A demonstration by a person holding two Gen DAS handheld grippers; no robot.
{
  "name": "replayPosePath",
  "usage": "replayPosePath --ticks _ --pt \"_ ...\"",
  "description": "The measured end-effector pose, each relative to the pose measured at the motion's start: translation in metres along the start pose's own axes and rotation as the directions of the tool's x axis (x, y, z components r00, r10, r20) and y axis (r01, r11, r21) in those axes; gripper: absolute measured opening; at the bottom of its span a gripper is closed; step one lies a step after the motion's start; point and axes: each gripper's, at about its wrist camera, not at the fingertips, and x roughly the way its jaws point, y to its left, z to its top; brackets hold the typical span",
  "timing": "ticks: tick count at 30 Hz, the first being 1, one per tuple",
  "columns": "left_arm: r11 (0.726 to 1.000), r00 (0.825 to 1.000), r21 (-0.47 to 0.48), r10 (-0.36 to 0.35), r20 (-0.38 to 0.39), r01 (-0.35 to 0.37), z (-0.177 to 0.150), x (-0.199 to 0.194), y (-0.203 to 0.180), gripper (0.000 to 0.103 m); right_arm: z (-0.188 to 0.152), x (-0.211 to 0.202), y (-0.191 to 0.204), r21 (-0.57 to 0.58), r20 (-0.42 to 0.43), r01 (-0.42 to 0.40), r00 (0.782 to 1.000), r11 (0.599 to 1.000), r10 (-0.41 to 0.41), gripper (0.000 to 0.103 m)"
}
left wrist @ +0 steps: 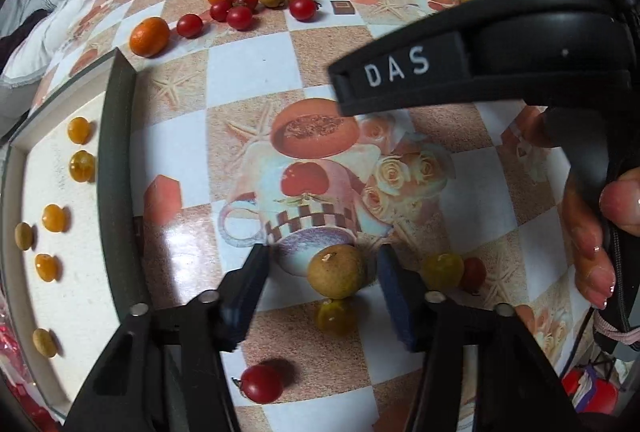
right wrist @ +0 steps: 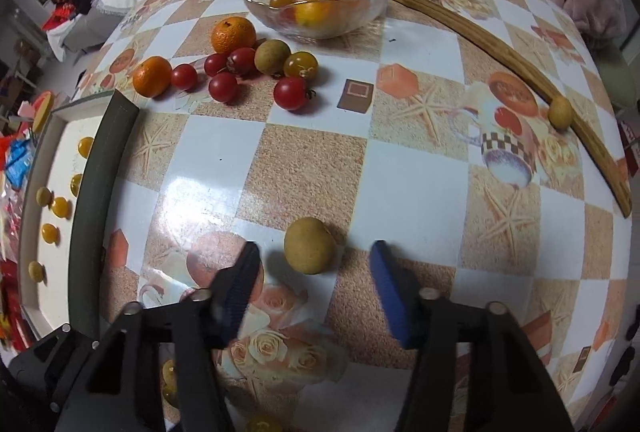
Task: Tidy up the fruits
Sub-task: 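Grasp a brown fruit with the left gripper while the right grasps another brown fruit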
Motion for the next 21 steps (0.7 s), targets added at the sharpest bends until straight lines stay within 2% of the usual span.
replayPosePath --ticks 1,3,4,12,21 --pt "1.000 1.000 -0.004 0.003 0.002 -0.003 -0.001 0.000 0.000 0.045 0.000 0.000 0.002 -0.011 0.003 0.011 1.000 1.000 -0.011 0.040" --pt "1.000 1.000 -0.013 -0.004 0.005 0.005 -0.001 -0.003 0.005 0.032 0.001 -0.001 0.002 -0.017 0.004 0.009 1.000 1.000 -0.009 0.028" --pt "1.000 1.000 -0.018 -0.014 0.005 0.014 -0.001 -0.004 0.008 0.030 0.001 -0.001 0.001 -0.013 0.003 0.000 1.000 1.000 0.000 0.028" --pt "0.990 0.993 -0.086 -0.112 0.029 0.114 -0.002 -0.017 0.024 0.030 -0.010 -0.010 -0.017 0.066 0.000 -0.092 0.996 0.994 0.092 0.028" --pt "0.988 0.991 -0.092 -0.118 0.064 0.123 0.002 -0.033 0.037 0.030 -0.024 -0.026 -0.025 0.099 -0.003 -0.122 0.992 0.988 0.123 0.028"
